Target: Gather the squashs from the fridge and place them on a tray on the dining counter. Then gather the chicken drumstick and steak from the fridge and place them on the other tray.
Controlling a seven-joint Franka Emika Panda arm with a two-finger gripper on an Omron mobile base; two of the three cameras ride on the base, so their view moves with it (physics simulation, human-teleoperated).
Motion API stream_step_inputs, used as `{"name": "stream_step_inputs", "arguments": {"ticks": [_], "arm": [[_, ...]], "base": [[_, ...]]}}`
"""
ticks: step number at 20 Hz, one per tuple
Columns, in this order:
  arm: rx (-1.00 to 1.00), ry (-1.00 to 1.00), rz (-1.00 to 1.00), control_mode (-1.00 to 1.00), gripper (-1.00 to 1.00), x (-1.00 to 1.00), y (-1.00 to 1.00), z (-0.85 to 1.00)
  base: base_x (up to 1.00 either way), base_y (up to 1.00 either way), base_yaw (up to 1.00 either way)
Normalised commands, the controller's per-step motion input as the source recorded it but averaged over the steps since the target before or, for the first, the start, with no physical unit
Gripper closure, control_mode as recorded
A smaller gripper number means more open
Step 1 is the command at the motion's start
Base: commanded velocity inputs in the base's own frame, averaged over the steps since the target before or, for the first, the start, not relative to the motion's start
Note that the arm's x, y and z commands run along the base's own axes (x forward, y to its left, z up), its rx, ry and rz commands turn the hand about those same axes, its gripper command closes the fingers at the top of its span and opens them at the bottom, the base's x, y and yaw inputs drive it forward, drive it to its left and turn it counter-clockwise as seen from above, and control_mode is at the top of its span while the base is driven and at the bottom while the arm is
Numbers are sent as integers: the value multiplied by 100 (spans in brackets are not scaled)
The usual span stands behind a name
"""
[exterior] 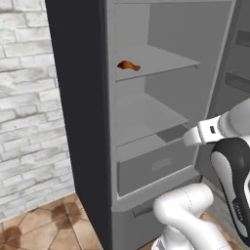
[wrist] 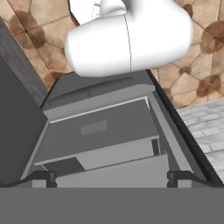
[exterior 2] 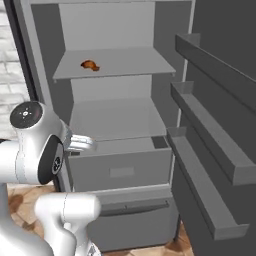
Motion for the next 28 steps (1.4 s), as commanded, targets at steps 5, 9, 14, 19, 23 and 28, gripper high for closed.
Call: {"name": "stream_step_inputs", "arguments": {"ticks": [5, 9, 14, 19, 23, 28], "arm": [[0, 0, 0, 100, -100, 0, 0, 0], [0, 0, 0, 100, -100, 0, 0, 0], [0, 0, 0, 100, -100, 0, 0, 0], [0, 0, 0, 100, -100, 0, 0, 0], [0, 0, 0, 100, -100, 0, 0, 0], [2, 2, 8, -100, -100, 43, -2, 1]], "base": [[54, -21, 3], [53, -23, 5], [50, -20, 6], [50, -17, 8], [50, -17, 10], [10, -3, 2]]}}
